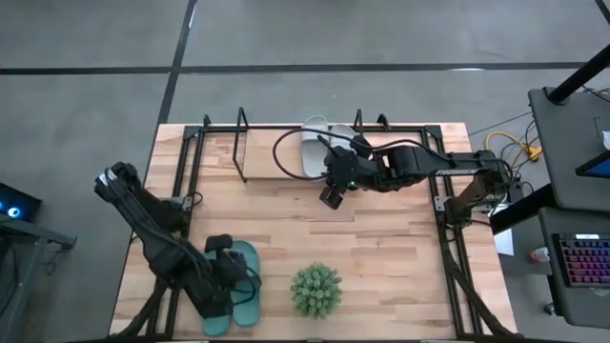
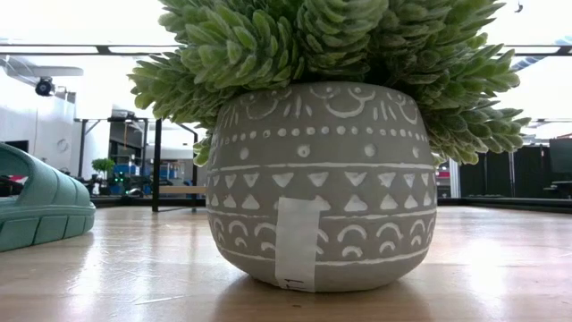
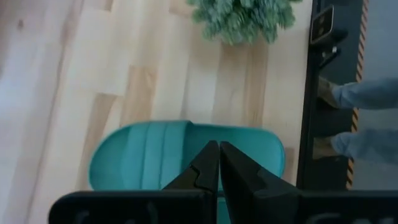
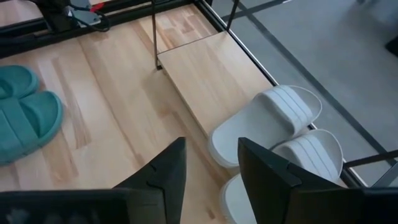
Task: Pick and place slides into the shelf
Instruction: Put the right green slipper on the shelf
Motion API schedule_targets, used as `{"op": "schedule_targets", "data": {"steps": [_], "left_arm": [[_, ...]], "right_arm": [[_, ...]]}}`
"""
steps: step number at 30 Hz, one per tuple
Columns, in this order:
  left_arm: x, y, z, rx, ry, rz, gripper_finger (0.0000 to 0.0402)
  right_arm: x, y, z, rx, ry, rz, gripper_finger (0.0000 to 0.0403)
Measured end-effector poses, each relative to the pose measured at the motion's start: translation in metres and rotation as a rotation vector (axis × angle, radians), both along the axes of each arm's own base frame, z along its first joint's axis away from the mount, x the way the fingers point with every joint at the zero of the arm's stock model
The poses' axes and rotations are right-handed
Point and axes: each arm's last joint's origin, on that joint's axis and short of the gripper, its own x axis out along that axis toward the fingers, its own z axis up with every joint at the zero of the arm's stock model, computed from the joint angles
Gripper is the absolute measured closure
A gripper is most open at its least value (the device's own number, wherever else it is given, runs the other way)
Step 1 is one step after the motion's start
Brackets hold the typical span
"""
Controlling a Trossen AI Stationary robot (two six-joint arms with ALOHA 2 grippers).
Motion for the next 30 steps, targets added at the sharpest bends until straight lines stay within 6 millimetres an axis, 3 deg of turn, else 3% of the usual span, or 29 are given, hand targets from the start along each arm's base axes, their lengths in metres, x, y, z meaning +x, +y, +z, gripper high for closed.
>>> {"op": "schedule_targets", "data": {"steps": [11,20,30], "left_arm": [[0.022,-0.030,-0.035,-0.095,0.138,-0.056,0.0402],[0.013,-0.023,-0.041,0.000,0.230,0.006,0.0402],[0.012,-0.021,-0.049,0.162,0.202,0.041,0.0402]], "right_arm": [[-0.001,0.007,0.000,-0.004,0.003,0.025,0.0275],[-0.001,0.008,0.000,-0.011,0.012,0.035,0.0277],[-0.001,0.011,-0.001,0.006,0.026,0.079,0.0277]]}}
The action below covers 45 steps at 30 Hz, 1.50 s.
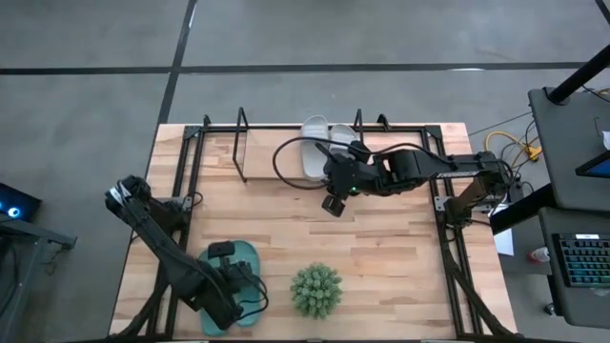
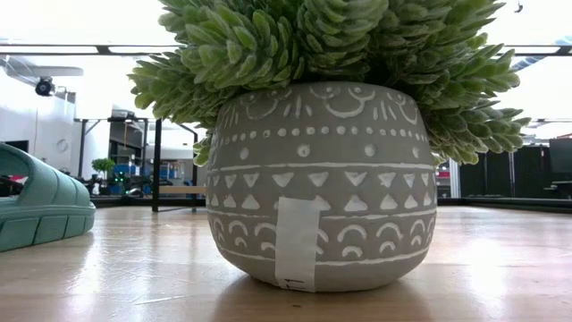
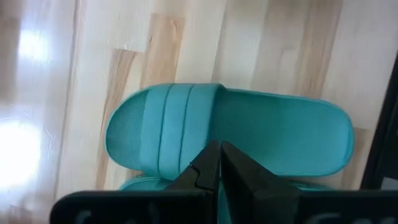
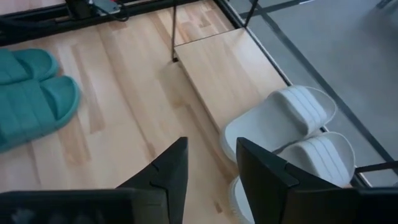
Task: Pick and place slides into the shelf
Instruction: Put the right green slipper on the shelf
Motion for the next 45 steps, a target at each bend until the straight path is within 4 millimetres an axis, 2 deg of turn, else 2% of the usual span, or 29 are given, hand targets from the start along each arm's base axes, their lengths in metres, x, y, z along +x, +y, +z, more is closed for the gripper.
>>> {"op": "schedule_targets", "data": {"steps": [8,14,22,27,38,45], "left_arm": [[0.002,-0.022,-0.029,0.057,0.074,-0.057,0.0393],[0.005,-0.029,-0.043,0.067,0.118,-0.038,0.0338],[0.005,-0.026,-0.042,0.066,0.112,0.018,0.0272],[0.007,-0.026,-0.044,0.103,0.081,0.017,0.0266],[0.016,-0.033,-0.073,0.214,0.111,-0.037,0.0266],[0.016,-0.031,-0.080,0.286,0.133,-0.039,0.0266]], "right_arm": [[0.000,0.003,0.000,0.005,0.006,0.023,0.0282],[0.000,0.003,0.000,0.000,0.010,0.030,0.0281],[0.000,0.003,0.000,-0.004,0.012,0.033,0.0287],[0.000,0.003,-0.001,-0.006,0.014,0.033,0.0285],[-0.002,0.004,-0.002,0.001,0.031,0.038,0.0291],[-0.003,0.007,-0.003,0.020,0.038,0.044,0.0292]]}}
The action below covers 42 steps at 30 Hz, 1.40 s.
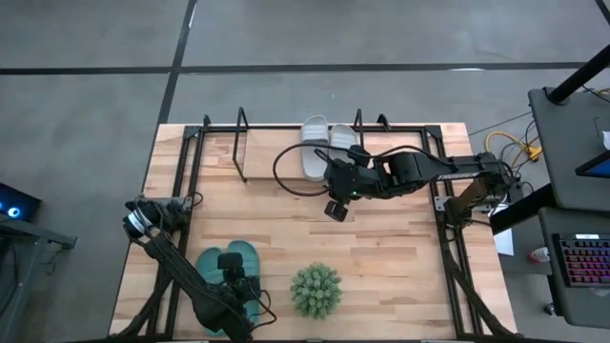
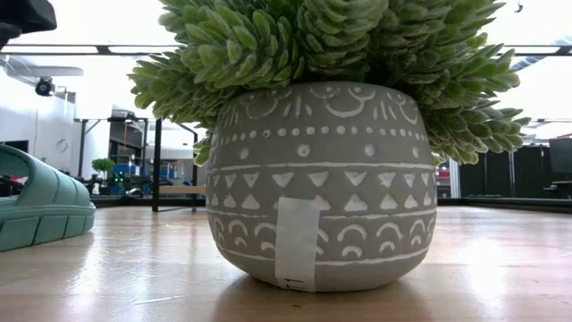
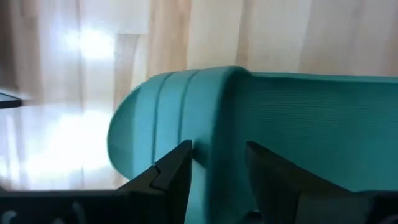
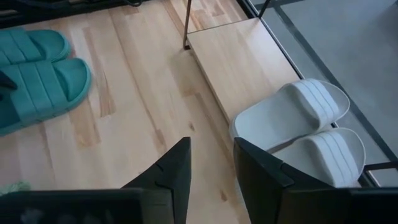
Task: Pick and place slides into the shelf
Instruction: Put the right green slipper on the shelf
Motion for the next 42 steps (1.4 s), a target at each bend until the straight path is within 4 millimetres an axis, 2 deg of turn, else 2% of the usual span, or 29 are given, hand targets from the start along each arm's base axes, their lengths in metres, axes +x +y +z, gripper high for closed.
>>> {"op": "schedule_targets", "data": {"steps": [7,18,22,28,36,42], "left_arm": [[0.000,0.005,-0.002,0.085,-0.048,-0.018,0.0266],[-0.005,0.013,-0.015,0.123,-0.006,-0.013,0.0270],[-0.005,0.013,-0.015,0.122,-0.006,-0.012,0.0296],[-0.005,0.012,-0.015,0.111,0.004,-0.007,0.0388],[-0.006,0.013,-0.012,0.103,0.007,-0.009,0.0399],[-0.010,0.021,0.007,0.118,0.002,-0.006,0.0400]], "right_arm": [[0.000,0.001,0.000,0.005,-0.003,-0.004,0.0296],[0.000,0.002,0.000,0.004,-0.003,0.000,0.0298],[0.000,0.002,0.000,0.004,-0.003,0.000,0.0296],[0.000,0.002,0.000,0.003,-0.003,-0.001,0.0302],[0.000,0.002,0.000,0.001,-0.003,-0.003,0.0301],[0.000,0.002,0.000,0.000,-0.003,-0.003,0.0308]]}}
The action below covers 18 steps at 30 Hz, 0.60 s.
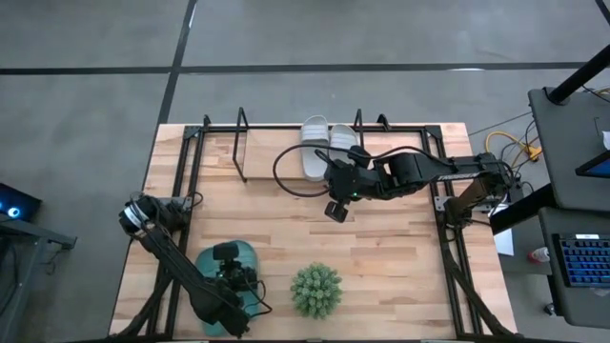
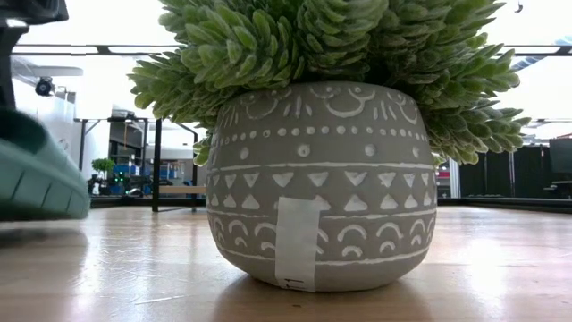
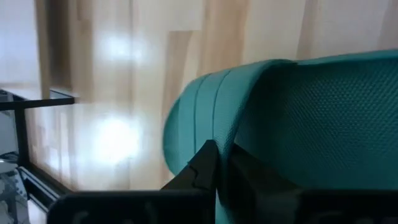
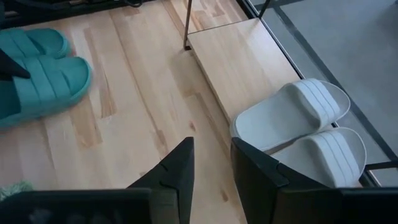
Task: Pick and place slides into the shelf
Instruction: Put the right green slipper on the shelf
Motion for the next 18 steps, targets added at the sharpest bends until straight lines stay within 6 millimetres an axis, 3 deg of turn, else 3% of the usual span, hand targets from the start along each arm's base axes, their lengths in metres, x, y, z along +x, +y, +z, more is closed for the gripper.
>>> {"op": "schedule_targets", "data": {"steps": [10,18], "left_arm": [[0.001,0.025,0.037,0.055,-0.038,-0.022,0.0401],[0.007,0.062,0.070,0.113,-0.085,-0.042,0.0401]], "right_arm": [[-0.005,-0.005,0.002,-0.071,-0.032,-0.150,0.0316],[-0.008,-0.008,0.003,-0.112,-0.018,-0.173,0.0314]]}}
